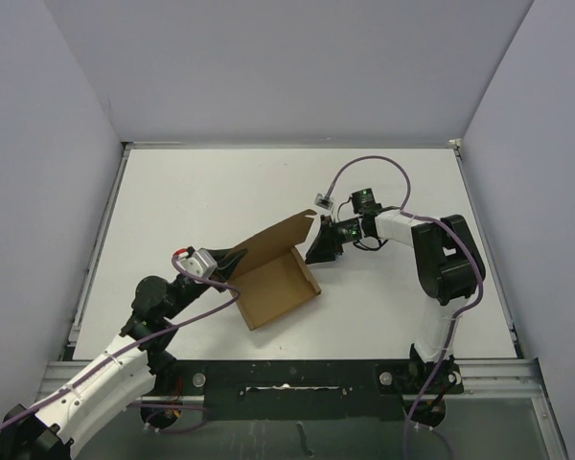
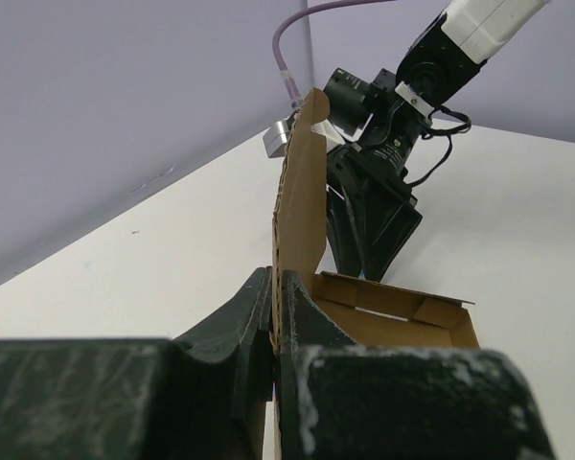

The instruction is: Fold the paper box

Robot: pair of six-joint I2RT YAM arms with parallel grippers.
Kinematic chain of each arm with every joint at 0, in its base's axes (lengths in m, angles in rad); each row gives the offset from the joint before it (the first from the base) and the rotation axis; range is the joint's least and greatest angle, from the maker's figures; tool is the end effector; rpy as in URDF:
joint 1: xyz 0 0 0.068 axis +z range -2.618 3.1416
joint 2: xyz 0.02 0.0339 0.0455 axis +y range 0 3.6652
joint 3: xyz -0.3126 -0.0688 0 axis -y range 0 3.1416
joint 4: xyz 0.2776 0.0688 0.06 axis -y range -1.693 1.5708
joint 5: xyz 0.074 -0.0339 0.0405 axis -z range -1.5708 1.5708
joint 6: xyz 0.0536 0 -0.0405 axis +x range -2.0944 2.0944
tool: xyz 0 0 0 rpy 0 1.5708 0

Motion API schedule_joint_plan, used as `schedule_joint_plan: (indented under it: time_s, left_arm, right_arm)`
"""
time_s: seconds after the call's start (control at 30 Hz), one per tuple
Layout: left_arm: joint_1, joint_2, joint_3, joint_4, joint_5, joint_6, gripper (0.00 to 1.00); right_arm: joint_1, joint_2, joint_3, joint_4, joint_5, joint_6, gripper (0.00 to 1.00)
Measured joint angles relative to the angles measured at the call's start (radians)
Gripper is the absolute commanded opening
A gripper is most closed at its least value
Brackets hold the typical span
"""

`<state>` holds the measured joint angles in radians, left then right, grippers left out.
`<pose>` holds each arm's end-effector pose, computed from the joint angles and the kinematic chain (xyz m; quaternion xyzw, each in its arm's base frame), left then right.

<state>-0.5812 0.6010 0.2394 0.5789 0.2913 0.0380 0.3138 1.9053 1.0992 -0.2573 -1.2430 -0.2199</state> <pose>0.1298 -0.1037 0.2752 0.2966 0.5557 -0.2945 0.7187 0.3671 0.1725 0.1702 -0.3485 0.7206 0.5726 0.1774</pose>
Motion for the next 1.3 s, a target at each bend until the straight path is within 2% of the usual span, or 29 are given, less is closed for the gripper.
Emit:
schedule_joint_plan:
  time_s: [0.3,0.93,1.1,1.3]
  left_arm:
    - [0.000,0.000,0.000,0.000,0.000,0.000,0.00]
    - [0.000,0.000,0.000,-0.001,-0.004,0.001,0.00]
    - [0.000,0.000,0.000,-0.001,-0.004,0.001,0.00]
    - [0.000,-0.005,0.000,-0.001,-0.003,0.001,0.00]
  right_arm:
    - [0.000,0.008,0.009,-0.022,-0.011,0.031,0.45]
    - [-0.026,0.008,0.009,-0.028,-0.061,0.098,0.47]
    - [-0.027,0.008,0.009,-0.025,-0.085,0.118,0.56]
    - [-0.050,0.008,0.009,-0.020,-0.101,0.128,0.57]
